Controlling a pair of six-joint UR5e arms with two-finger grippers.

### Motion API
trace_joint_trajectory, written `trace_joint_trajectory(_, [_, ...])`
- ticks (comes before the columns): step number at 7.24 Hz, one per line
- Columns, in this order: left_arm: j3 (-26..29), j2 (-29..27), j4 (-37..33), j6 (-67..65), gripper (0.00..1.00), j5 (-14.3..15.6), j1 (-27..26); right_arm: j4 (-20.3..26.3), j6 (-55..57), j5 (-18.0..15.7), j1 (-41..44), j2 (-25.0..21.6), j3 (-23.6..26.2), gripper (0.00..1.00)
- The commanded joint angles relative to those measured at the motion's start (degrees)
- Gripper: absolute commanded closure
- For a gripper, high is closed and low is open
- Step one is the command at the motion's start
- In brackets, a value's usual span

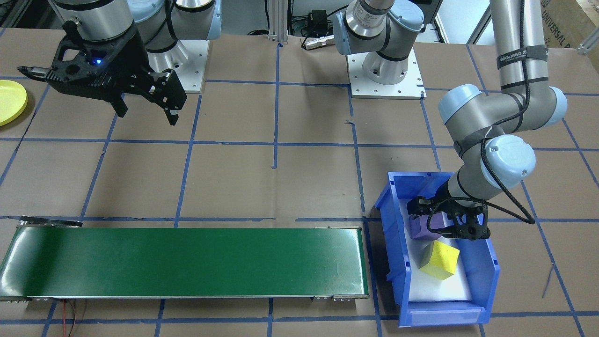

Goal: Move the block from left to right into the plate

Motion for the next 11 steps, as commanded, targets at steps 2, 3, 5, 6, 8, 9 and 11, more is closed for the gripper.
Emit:
trace_joint_trajectory(2, [0.85,-0.06,0.85,-0.26,0.68,-0.06,-0.17,0.00,0.00,0.00,0.00,0.00,0.14,0.00])
trace_joint_trajectory(3, [1.99,3.34,2.68,-0.26,0.67,-0.32,-1.39,0.00,0.00,0.09,0.00,0.00,0.14,0.00])
trace_joint_trajectory(5, [6.46,9.59,1.65,-0.35,0.67,-2.25,-3.41,0.00,0.00,0.09,0.00,0.00,0.14,0.00])
trace_joint_trajectory(6, [7.44,10.57,1.38,-0.96,0.67,-3.91,-6.21,0.00,0.00,0.09,0.00,0.00,0.14,0.00])
trace_joint_trajectory(8, [7.28,9.71,2.17,-9.36,0.67,-9.11,-10.61,0.00,0.00,0.00,0.00,0.00,0.14,0.00])
trace_joint_trajectory(9, [7.10,7.79,2.52,-9.84,0.67,-9.20,-12.81,0.00,0.00,0.09,0.00,0.00,0.14,0.00])
trace_joint_trajectory(11, [7.10,-0.71,12.32,-12.54,0.67,-9.29,-18.34,0.00,0.00,0.09,0.00,0.00,0.14,0.00])
